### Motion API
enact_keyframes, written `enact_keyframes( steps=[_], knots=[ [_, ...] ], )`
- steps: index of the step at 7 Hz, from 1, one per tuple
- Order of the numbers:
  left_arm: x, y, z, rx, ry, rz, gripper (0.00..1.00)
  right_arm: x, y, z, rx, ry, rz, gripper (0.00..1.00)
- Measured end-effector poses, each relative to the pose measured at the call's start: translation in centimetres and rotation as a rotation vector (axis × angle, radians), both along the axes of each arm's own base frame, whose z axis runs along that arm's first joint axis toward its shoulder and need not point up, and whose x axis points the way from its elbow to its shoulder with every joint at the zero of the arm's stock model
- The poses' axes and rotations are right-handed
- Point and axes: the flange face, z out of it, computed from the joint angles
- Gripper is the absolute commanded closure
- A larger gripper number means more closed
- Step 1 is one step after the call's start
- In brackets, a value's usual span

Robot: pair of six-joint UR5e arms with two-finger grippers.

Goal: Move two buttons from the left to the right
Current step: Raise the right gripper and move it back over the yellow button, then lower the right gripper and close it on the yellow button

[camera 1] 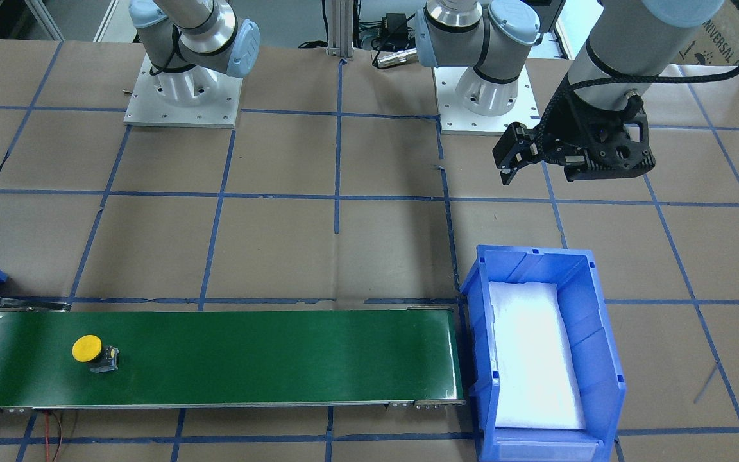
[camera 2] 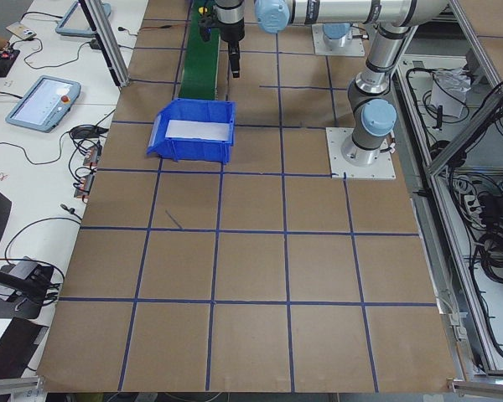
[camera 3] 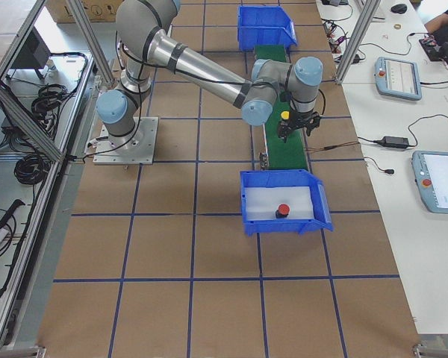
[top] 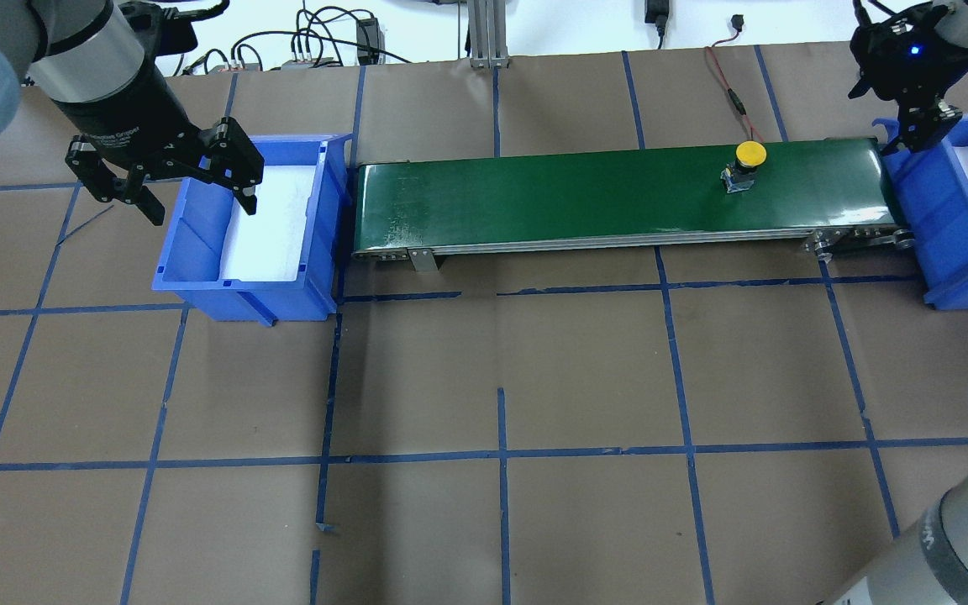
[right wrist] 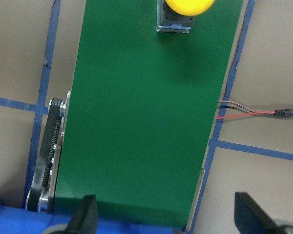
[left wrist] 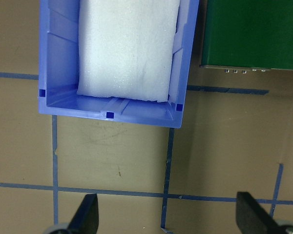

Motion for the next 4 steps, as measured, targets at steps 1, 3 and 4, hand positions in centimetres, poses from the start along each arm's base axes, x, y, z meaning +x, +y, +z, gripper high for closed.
enact_keyframes(
  steps=[1, 3, 4],
  knots=[
    [0.0, 0.0, 0.01, 0.0, 0.0, 0.0, 0.0, 0.44, 0.21, -0.65, 0.01, -0.008, -0.013, 0.0],
    [0.02, -0.01, 0.04, -0.001, -0.001, 0.0, 0.0, 0.84, 0.31, -1.16, 0.018, -0.016, -0.02, 0.0],
    [0.04, -0.01, 0.05, -0.001, -0.001, 0.0, 0.0, 0.98, 0.38, -1.35, 0.022, -0.019, -0.028, 0.0]
  ],
)
